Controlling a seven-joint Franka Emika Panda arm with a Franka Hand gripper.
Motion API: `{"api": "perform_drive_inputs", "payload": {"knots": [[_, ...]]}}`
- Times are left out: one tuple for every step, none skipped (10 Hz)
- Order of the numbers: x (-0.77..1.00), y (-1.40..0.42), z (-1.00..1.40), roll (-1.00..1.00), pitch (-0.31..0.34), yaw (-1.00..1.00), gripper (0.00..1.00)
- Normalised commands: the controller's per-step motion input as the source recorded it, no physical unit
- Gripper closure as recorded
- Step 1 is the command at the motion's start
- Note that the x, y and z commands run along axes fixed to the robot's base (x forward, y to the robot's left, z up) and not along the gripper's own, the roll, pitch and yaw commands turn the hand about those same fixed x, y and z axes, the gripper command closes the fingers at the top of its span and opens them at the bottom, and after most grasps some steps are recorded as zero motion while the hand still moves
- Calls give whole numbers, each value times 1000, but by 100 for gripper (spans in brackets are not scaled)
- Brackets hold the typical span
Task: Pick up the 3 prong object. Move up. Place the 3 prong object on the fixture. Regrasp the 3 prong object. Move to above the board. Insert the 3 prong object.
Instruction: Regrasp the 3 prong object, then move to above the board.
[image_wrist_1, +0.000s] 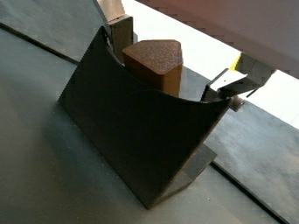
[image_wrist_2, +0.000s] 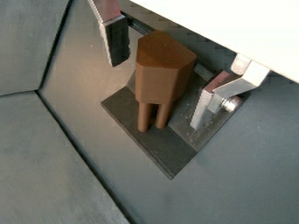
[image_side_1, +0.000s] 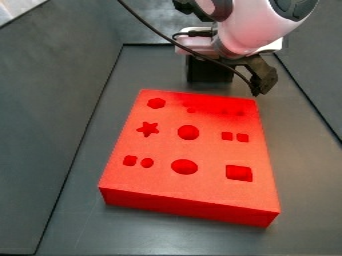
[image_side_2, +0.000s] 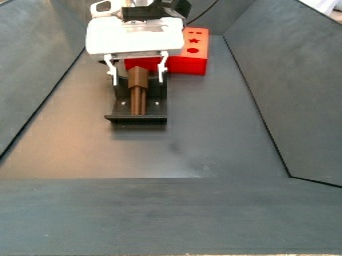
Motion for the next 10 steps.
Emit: {"api": "perform_drive_inputs", "payload": {"knots": [[15, -13, -173, 51, 25, 28, 0], [15, -12, -173, 51, 25, 30, 0], [0, 0, 0, 0, 0, 0, 100], [-127, 20, 1000, -142, -132, 19, 100], [-130, 19, 1000, -147, -129, 9, 100], [-133, 19, 1000, -146, -128, -12, 100], [-129, 20, 1000, -142, -121, -43, 100], [-128, 21, 1000, -137, -101, -81, 100], [-127, 22, 1000, -136, -83, -99, 100], [-127, 23, 1000, -136, -63, -110, 100]]}}
